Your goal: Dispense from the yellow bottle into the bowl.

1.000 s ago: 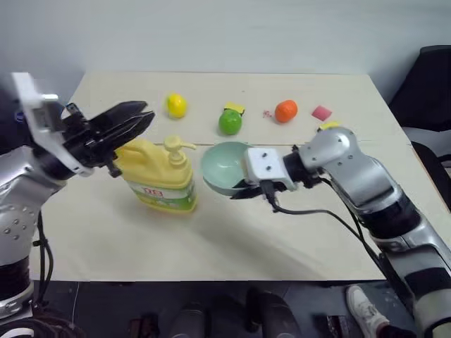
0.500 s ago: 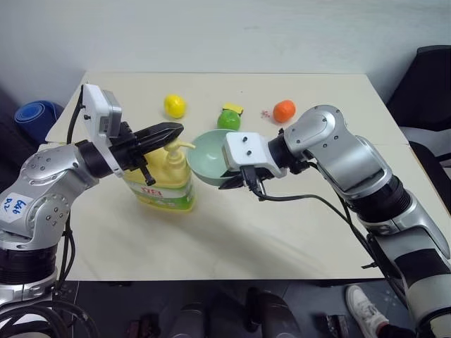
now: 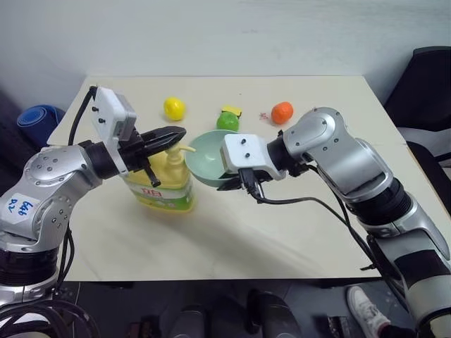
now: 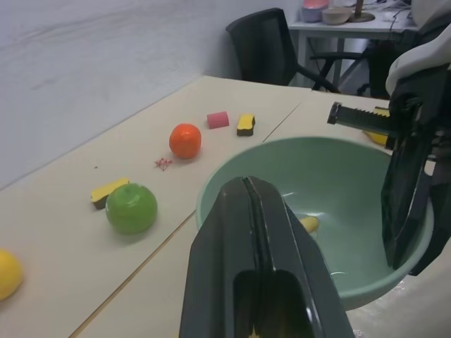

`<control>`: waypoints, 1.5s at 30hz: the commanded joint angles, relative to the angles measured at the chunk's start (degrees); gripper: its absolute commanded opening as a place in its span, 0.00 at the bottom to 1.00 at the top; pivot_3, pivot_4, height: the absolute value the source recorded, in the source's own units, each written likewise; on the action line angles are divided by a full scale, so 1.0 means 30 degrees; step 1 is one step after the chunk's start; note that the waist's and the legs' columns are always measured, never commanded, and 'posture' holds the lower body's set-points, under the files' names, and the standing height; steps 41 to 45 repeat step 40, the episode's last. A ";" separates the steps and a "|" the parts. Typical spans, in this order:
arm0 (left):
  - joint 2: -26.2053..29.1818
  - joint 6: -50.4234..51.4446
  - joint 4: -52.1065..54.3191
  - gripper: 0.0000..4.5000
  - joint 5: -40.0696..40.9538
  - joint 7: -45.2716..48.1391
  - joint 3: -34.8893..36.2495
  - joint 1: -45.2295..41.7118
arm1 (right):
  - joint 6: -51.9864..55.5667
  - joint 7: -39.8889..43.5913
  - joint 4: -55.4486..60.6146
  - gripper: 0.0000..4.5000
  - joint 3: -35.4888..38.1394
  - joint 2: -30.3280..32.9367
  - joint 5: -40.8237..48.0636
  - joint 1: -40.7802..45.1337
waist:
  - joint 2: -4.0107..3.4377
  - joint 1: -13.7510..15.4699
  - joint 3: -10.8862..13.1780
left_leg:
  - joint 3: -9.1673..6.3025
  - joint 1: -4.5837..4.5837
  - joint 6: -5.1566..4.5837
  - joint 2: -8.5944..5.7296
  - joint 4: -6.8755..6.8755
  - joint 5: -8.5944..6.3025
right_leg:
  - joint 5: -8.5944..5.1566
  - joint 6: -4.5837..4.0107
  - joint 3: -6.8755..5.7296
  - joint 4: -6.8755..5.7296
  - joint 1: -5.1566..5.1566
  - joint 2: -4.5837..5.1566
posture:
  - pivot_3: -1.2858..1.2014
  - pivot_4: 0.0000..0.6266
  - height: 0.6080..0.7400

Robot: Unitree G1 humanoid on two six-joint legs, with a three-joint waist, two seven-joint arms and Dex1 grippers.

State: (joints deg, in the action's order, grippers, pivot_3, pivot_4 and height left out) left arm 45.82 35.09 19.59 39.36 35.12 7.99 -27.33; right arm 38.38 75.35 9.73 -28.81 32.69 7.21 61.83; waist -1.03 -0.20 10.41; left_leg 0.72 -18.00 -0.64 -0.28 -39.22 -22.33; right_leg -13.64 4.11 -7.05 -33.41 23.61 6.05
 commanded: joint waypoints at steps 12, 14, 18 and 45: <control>-0.0852 -0.1464 -0.0274 0.00 0.2447 0.4097 0.3919 0.1377 | -0.4107 -0.1886 -0.2495 0.00 0.1996 0.1689 -0.0840 -0.3684 | 0.0076 0.0005 -0.0026 | -0.0010 -0.0094 0.0007 -0.0004 0.0001 0.0004 | -0.0005 -0.0007 -0.0026 0.0008 0.0072 0.0015 | 0.52 0.24 1.00; -0.0301 -0.2000 -0.0345 0.00 0.2677 0.5693 0.4719 0.2222 | -0.6121 -0.2490 -0.4699 0.00 0.2088 0.1703 -0.1377 -0.4593 | 0.0118 -0.0012 0.0000 | -0.0009 -0.0132 0.0006 -0.0005 0.0003 0.0002 | -0.0005 -0.0007 -0.0052 0.0062 0.0086 0.0012 | 0.52 0.24 1.00; 0.0626 -0.2990 -0.0172 0.00 0.1837 0.7926 0.4932 0.4389 | -1.1180 -0.3766 -0.9871 0.00 0.2036 0.1133 -0.2743 -0.5343 | 0.0116 -0.0091 0.0036 | 0.0002 -0.0148 0.0002 -0.0001 0.0004 0.0004 | -0.0003 -0.0004 -0.0064 0.0108 0.0084 -0.0004 | 0.52 0.24 1.00; -0.1080 -1.4764 -0.5057 0.54 -0.7496 0.8267 0.4444 1.4520 | -1.7259 -0.0169 -0.4122 1.00 1.3311 0.4140 0.6188 -2.0902 | 0.0069 0.0422 0.0115 | 0.0014 -0.0092 -0.0191 0.0035 0.0035 -0.0173 | 0.0003 -0.0025 -0.0065 0.0275 0.0011 0.0056 | 0.52 0.24 1.00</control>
